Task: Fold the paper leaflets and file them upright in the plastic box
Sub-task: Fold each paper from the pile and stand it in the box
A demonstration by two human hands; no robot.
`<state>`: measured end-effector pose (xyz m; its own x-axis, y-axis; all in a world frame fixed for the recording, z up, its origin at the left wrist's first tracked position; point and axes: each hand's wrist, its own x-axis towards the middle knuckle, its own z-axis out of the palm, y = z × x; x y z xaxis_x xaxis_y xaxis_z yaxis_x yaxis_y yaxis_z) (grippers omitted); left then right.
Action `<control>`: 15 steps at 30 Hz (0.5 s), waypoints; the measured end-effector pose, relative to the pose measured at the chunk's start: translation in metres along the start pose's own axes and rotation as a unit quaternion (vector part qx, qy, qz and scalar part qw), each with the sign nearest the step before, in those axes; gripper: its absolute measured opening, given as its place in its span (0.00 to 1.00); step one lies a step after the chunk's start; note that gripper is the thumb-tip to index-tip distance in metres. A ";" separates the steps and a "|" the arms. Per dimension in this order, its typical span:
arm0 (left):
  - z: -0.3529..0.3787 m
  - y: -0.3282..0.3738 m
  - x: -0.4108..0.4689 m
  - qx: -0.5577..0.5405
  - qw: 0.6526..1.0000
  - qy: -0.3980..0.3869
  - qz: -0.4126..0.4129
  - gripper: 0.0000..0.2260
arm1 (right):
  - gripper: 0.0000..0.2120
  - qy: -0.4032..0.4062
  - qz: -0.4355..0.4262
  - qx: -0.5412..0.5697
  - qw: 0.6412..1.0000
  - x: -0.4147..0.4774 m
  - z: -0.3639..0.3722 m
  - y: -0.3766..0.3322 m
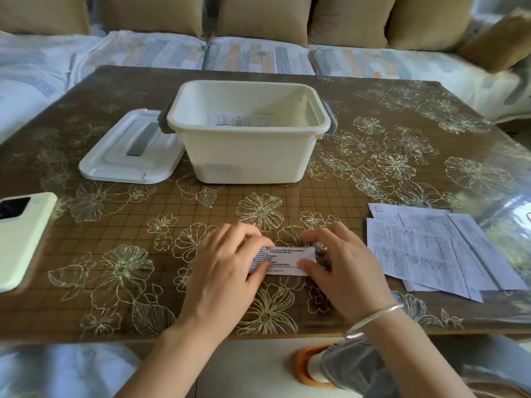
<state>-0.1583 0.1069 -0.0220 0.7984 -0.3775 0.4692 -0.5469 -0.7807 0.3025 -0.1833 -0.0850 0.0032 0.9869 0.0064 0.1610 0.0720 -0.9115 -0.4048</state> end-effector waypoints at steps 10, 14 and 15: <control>0.000 0.000 0.002 -0.071 0.995 -0.051 -0.058 0.14 | 0.30 -0.143 0.054 -0.073 0.985 0.020 -0.017 -0.020; 0.000 0.002 0.003 -0.053 0.994 -0.076 -0.062 0.17 | 0.29 -0.180 0.070 -0.078 0.978 0.028 -0.021 -0.021; 0.000 0.002 0.003 -0.056 0.993 -0.077 -0.065 0.17 | 0.28 -0.175 0.070 -0.081 0.979 0.029 -0.020 -0.021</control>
<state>-0.1568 0.1045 -0.0198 0.8885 -0.3553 0.2903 -0.4542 -0.7704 0.4474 -0.1591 -0.0740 0.0346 0.9762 -0.0086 -0.2165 -0.0638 -0.9664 -0.2490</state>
